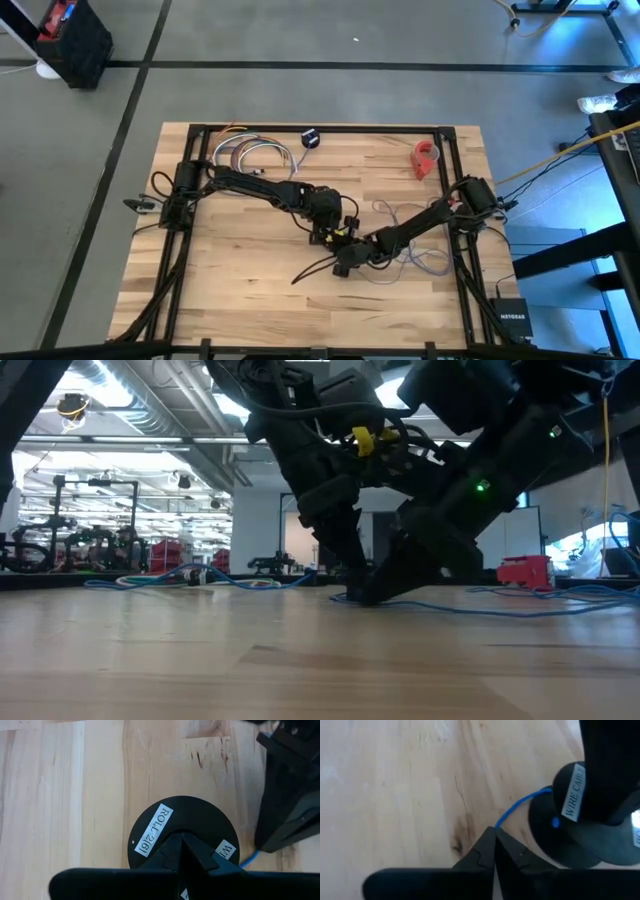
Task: Coil cords
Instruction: Put the spool with the coiled wire on the table
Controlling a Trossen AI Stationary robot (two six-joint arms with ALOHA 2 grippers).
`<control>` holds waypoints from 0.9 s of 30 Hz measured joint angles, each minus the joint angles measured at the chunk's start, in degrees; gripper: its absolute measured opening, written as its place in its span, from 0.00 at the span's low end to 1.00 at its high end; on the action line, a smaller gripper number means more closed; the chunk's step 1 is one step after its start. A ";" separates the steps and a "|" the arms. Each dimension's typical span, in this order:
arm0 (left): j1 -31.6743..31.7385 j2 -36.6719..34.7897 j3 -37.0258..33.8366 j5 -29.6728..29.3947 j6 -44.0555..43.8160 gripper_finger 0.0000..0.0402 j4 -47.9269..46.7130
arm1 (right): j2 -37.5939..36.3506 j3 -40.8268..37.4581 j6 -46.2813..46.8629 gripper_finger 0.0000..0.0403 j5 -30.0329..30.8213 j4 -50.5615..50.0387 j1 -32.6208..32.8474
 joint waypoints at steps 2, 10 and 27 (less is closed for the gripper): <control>0.18 0.00 0.00 0.00 0.03 0.00 0.00 | -0.34 0.00 -0.06 0.03 -0.44 -1.12 0.11; 1.70 0.00 0.00 -3.82 -3.16 0.00 -0.48 | -4.06 -0.20 -1.03 0.01 -1.43 -13.57 5.57; 4.00 0.12 -0.11 -4.14 -4.75 0.00 2.17 | -6.49 -0.55 7.32 0.06 3.80 -24.21 13.24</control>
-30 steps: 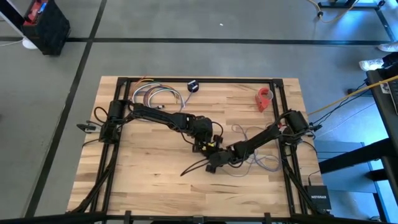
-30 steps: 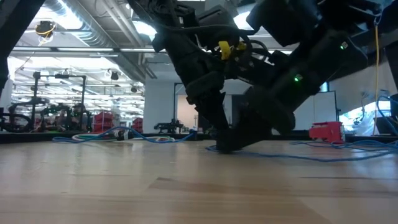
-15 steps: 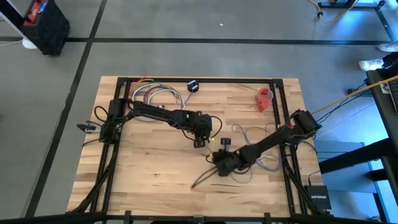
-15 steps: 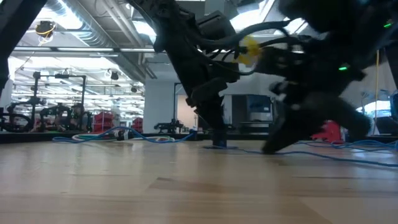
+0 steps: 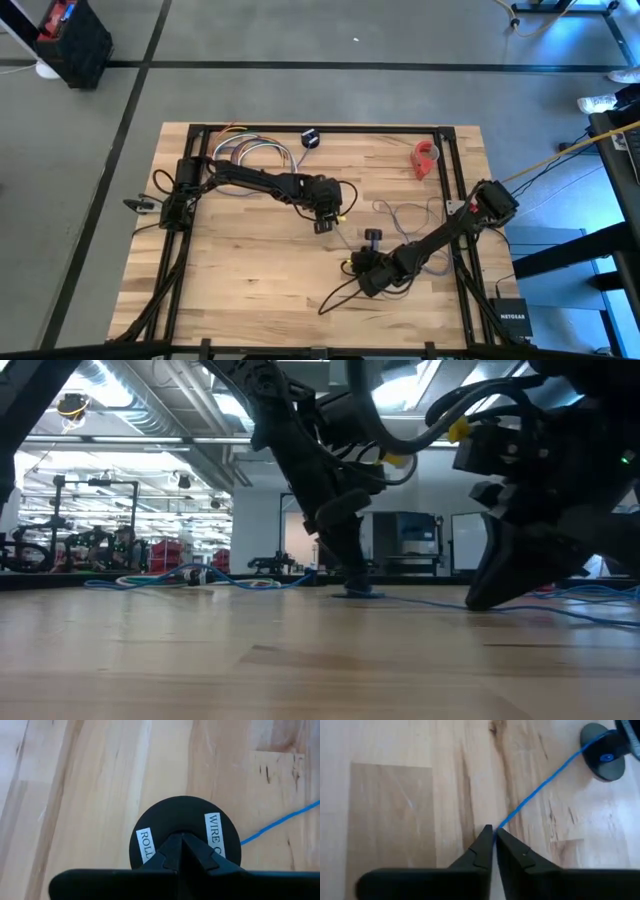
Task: Coil cords
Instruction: Put the spool with the coiled wire on the table, then return to Home Position
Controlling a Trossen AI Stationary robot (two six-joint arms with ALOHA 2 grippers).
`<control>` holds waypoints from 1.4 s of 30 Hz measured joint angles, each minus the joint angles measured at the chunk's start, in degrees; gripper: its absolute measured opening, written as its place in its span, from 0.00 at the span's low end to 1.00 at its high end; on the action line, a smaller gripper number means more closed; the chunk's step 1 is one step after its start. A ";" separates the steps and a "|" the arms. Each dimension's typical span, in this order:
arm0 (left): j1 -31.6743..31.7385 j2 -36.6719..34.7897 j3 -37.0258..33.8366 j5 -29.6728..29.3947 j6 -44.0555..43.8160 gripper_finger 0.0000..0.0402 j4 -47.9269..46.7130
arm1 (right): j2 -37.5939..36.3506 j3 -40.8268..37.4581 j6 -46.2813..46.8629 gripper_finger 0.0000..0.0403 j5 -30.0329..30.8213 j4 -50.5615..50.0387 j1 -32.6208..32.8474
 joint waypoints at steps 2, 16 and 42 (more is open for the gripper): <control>-0.24 -0.26 -0.04 -0.25 0.97 0.00 0.08 | -0.04 0.00 -0.66 0.12 0.45 0.05 0.00; -2.32 -6.88 -0.04 5.36 4.06 0.01 -3.40 | -9.77 2.24 -5.14 0.47 -2.40 -4.04 -0.33; -0.70 -30.85 -20.16 5.62 5.72 0.01 7.46 | -25.10 5.53 -14.45 0.49 -5.51 -12.83 -9.68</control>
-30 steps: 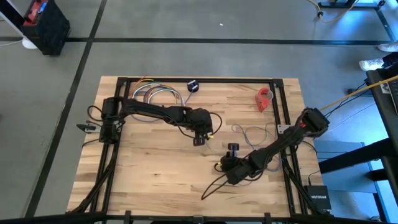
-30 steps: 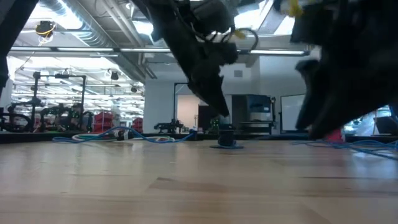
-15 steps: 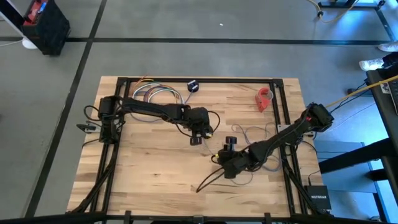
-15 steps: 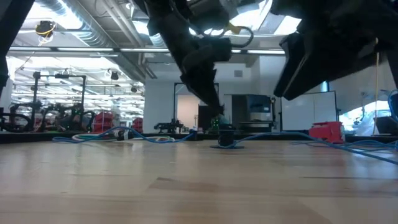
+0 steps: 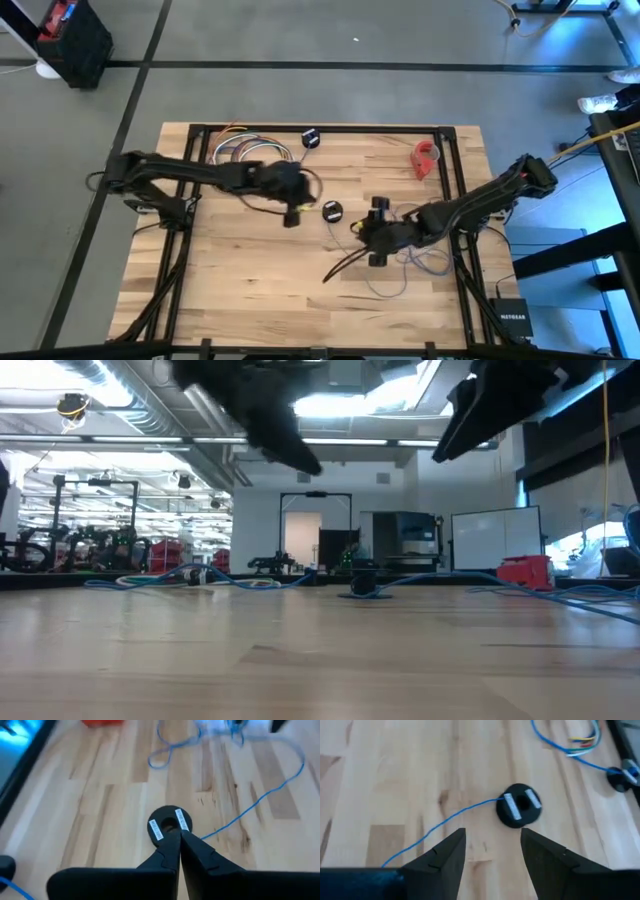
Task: Coil cords
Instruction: Return to Home Position
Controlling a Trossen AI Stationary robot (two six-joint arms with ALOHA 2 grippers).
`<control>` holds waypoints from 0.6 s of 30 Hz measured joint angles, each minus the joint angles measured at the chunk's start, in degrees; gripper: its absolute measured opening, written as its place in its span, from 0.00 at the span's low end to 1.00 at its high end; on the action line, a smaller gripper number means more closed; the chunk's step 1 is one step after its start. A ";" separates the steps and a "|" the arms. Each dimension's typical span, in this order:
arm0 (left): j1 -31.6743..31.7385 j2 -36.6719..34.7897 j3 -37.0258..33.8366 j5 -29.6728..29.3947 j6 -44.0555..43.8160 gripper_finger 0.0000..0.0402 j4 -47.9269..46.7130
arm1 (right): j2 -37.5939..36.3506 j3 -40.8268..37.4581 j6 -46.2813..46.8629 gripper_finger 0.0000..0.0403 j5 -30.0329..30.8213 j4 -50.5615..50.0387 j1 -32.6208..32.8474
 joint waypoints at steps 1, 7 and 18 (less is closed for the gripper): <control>-0.04 -2.50 -3.50 0.00 -0.85 0.01 3.10 | -1.55 -1.25 -0.01 0.49 0.33 0.92 -0.04; -0.50 -16.43 -20.36 -0.45 -2.33 0.01 17.06 | -10.91 -8.99 -1.55 0.49 0.38 9.48 -2.06; -0.35 -35.92 -39.36 -1.33 -4.07 0.01 32.20 | -29.75 -28.69 -3.28 0.49 2.01 31.48 -6.04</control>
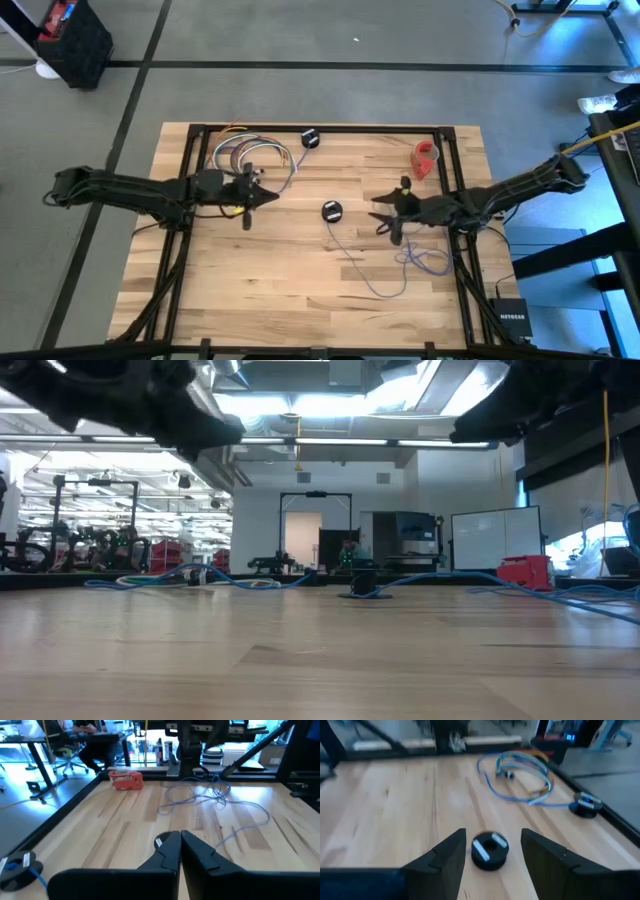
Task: Coil cords
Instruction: Return to Home Position
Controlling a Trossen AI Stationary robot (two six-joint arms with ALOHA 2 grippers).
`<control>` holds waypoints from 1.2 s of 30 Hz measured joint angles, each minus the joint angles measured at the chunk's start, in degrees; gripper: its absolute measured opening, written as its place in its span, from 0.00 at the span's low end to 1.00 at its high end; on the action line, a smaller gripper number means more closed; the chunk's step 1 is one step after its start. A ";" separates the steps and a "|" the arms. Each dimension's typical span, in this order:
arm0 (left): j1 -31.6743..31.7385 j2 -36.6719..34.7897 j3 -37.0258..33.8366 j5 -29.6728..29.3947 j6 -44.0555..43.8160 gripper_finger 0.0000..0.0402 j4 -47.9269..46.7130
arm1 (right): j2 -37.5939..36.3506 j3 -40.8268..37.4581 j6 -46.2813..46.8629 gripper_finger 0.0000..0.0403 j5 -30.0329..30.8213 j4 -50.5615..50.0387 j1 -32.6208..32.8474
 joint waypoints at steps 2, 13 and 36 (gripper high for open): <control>0.00 -2.00 -1.80 0.02 0.08 0.01 -0.17 | -2.20 -2.51 -0.71 0.49 0.35 3.83 0.00; 1.51 -14.29 -11.47 0.04 -2.11 0.01 3.31 | -15.00 -11.45 -2.09 0.49 5.10 6.38 0.02; 1.55 -29.00 -19.69 -1.20 -2.61 0.01 2.51 | -35.64 -23.49 -6.82 0.26 -17.64 8.55 -19.80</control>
